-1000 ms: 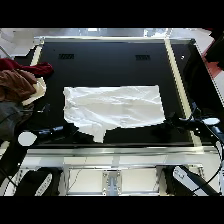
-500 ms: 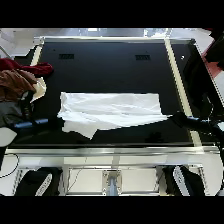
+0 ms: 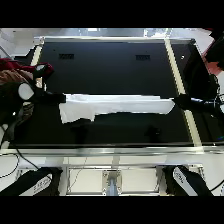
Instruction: Fold the shirts.
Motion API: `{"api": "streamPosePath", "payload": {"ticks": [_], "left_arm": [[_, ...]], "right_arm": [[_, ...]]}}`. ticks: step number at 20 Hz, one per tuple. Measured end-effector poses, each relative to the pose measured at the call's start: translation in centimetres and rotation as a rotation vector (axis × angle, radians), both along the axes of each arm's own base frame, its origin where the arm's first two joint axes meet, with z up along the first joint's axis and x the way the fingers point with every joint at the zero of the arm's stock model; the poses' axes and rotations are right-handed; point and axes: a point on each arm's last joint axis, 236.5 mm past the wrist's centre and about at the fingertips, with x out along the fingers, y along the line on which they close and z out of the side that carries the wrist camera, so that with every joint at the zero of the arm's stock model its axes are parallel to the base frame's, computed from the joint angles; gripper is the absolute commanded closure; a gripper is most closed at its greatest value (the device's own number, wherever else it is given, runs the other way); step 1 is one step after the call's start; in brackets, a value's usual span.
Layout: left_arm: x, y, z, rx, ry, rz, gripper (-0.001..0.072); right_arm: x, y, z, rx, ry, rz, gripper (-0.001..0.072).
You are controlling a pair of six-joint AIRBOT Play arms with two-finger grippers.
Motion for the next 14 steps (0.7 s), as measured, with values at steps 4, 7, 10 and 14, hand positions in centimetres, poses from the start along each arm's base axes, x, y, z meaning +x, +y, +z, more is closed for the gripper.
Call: {"api": "streamPosePath", "payload": {"ticks": [4, 7, 10, 14], "left_arm": [[4.3, 0.2, -3.3, 0.044, 0.02, -0.012, 0.07], [5.9, 0.2, -6.6, 0.059, 0.054, -0.019, 0.0699], [7.3, 0.1, -9.4, 0.068, 0.061, -0.024, 0.0699], [8.9, 0.1, -11.5, 0.077, 0.04, -0.029, 0.0699]], "right_arm": [[4.6, 1.2, -3.9, 0.003, 0.063, 0.038, 0.0701], [7.9, 2.6, -6.7, -0.008, 0.085, 0.058, 0.0701], [9.8, 2.8, -9.9, -0.017, 0.136, 0.046, 0.0701], [9.7, 2.0, -13.6, -0.061, 0.235, 0.035, 0.0701]]}}
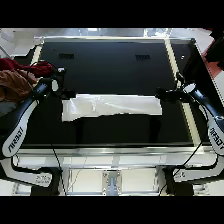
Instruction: Fold the shirts.
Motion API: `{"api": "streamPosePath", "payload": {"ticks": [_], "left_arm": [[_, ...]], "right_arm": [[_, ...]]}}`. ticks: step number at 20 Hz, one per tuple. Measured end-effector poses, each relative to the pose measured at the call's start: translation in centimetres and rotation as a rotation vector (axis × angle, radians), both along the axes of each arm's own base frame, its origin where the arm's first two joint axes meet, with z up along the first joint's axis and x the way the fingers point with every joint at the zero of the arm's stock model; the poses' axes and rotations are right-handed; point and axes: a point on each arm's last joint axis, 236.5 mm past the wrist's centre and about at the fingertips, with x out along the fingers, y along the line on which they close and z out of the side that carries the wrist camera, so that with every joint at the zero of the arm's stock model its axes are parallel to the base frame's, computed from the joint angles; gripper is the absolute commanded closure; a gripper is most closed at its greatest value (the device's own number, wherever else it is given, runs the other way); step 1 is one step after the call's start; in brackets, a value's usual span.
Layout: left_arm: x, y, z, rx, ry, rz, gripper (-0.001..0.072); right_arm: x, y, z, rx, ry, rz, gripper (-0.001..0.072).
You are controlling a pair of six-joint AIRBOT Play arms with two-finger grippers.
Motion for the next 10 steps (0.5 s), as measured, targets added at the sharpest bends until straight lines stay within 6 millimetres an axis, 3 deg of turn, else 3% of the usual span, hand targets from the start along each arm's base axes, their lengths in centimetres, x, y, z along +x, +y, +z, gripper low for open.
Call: {"api": "streamPosePath", "payload": {"ticks": [4, 8, 9, 10], "left_arm": [[0.8, 0.1, -1.2, 0.008, -0.014, -0.006, 0.0699], [1.5, 0.0, -1.5, 0.01, -0.036, -0.009, 0.0698], [1.6, 0.0, -1.5, 0.01, -0.04, -0.009, 0.0657], [1.7, 0.0, -1.4, 0.01, -0.042, -0.01, 0.0468]], "right_arm": [[-2.1, -1.0, -2.4, -0.065, 0.115, 0.029, 0.0701], [-3.2, -1.5, -3.2, -0.096, 0.168, 0.04, 0.0691], [-3.3, -1.5, -3.2, -0.098, 0.174, 0.041, 0.0642], [-3.6, -1.5, -3.2, -0.101, 0.188, 0.048, 0.0498]]}}
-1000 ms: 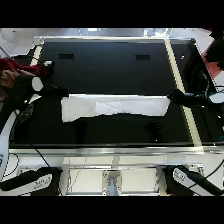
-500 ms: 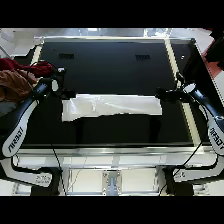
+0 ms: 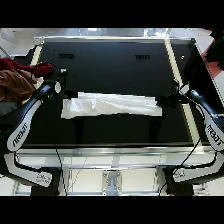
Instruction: Fold the shirts.
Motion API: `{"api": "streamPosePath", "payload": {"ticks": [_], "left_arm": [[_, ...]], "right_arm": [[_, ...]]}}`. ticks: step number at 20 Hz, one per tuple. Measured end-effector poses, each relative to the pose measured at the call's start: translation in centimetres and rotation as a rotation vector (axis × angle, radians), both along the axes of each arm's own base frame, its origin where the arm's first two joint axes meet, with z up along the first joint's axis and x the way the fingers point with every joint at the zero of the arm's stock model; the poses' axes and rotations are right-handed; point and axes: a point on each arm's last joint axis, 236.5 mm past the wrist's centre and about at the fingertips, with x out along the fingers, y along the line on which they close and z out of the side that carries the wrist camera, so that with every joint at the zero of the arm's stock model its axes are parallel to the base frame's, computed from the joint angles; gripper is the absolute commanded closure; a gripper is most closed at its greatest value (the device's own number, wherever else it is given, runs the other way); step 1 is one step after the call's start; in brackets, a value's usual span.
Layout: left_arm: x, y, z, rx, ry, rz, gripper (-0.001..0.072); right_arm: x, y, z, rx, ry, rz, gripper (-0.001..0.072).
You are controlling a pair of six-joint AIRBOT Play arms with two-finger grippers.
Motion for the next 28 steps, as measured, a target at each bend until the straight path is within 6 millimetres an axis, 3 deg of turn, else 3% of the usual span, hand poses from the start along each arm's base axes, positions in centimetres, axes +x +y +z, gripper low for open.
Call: {"api": "streamPosePath", "payload": {"ticks": [1, 2, 4, 6, 8, 10, 12, 15, 17, 19, 22, 25, 28], "left_arm": [[0.2, 0.1, 0.3, 0.003, -0.005, -0.001, 0.0307], [0.4, 0.2, 0.9, 0.008, -0.011, 0.0, 0.0283], [1.3, 0.7, 3.5, 0.028, -0.061, -0.004, 0.0283], [2.5, 1.2, 7.4, 0.051, -0.144, -0.009, 0.0284], [3.5, 0.9, 11.9, 0.057, -0.231, -0.025, 0.0287], [3.6, -0.8, 15.3, 0.059, -0.268, -0.079, 0.0293], [3.1, -4.0, 16.8, 0.043, -0.244, -0.167, 0.0295], [2.3, -9.2, 15.8, 0.028, -0.151, -0.298, 0.0295], [1.6, -12.8, 13.6, 0.017, -0.065, -0.371, 0.0295], [1.0, -15.8, 11.2, -0.012, 0.015, -0.415, 0.0295], [-0.5, -20.1, 8.0, -0.122, 0.127, -0.453, 0.0295], [-1.6, -22.7, 6.5, -0.218, 0.196, -0.462, 0.0294], [-2.3, -24.2, 6.2, -0.283, 0.228, -0.469, 0.0293]], "right_arm": [[-0.2, -0.1, 0.3, -0.006, 0.005, 0.009, 0.0372], [-0.1, -0.1, 1.0, -0.007, 0.002, 0.016, 0.0361], [0.2, -0.3, 3.6, -0.018, -0.029, 0.038, 0.036], [0.6, -1.1, 7.6, -0.05, -0.096, 0.057, 0.0359], [0.5, -2.9, 11.7, -0.095, -0.172, 0.043, 0.0258], [0.0, -5.3, 14.6, -0.118, -0.229, -0.011, 0.0259], [-1.0, -7.6, 15.5, -0.091, -0.242, -0.096, 0.0261], [-2.3, -9.0, 13.7, 0.041, -0.221, -0.19, 0.026], [-2.8, -9.0, 11.1, 0.148, -0.19, -0.222, 0.0252], [-2.7, -8.3, 8.7, 0.261, -0.17, -0.232, 0.0194], [-1.9, -6.8, 5.4, 0.424, -0.143, -0.241, 0.0191], [-1.2, -5.4, 2.7, 0.516, -0.126, -0.234, 0.0191], [-0.5, -3.9, 0.9, 0.539, -0.118, -0.21, 0.0191]]}}
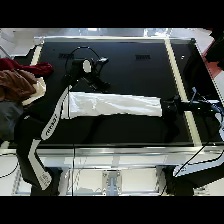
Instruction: Fold the shirts.
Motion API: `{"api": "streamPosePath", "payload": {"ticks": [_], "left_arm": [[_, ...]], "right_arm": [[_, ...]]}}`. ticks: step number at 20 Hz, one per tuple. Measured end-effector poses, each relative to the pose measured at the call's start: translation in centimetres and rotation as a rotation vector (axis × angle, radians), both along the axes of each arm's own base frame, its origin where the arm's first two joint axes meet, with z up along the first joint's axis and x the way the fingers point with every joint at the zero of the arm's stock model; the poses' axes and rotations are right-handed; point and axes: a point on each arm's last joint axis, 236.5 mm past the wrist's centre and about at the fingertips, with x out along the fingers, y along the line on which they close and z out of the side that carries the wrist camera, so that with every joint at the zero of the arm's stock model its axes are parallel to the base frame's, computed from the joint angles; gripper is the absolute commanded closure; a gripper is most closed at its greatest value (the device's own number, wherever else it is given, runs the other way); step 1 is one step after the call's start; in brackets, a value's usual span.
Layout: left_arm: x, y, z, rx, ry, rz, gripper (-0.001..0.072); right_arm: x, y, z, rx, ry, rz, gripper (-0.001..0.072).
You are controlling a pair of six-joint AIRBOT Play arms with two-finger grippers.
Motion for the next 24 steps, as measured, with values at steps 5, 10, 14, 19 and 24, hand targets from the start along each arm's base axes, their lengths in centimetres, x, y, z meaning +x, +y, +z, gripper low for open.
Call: {"api": "streamPosePath", "payload": {"ticks": [5, 10, 14, 19, 24], "left_arm": [[-0.8, -1.6, 0.3, -0.067, 0.041, -0.003, 0.0294], [-0.7, -1.6, 0.4, -0.085, 0.052, 0.004, 0.032], [-0.2, -0.5, -0.8, -0.042, 0.044, 0.004, 0.0696], [-0.3, 0.4, -4.7, 0.019, 0.091, -0.01, 0.0697], [-0.9, 0.2, -7.1, 0.043, 0.132, -0.027, 0.0697]], "right_arm": [[1.6, 3.0, -0.5, -0.037, -0.032, 0.093, 0.0202], [1.6, 5.6, -0.3, -0.059, -0.016, 0.195, 0.0695], [0.2, 7.7, 1.7, -0.005, -0.007, 0.302, 0.0697], [0.1, 9.3, 8.8, 0.011, -0.103, 0.376, 0.0698], [1.3, 13.6, 16.0, -0.028, -0.225, 0.454, 0.0699]]}}
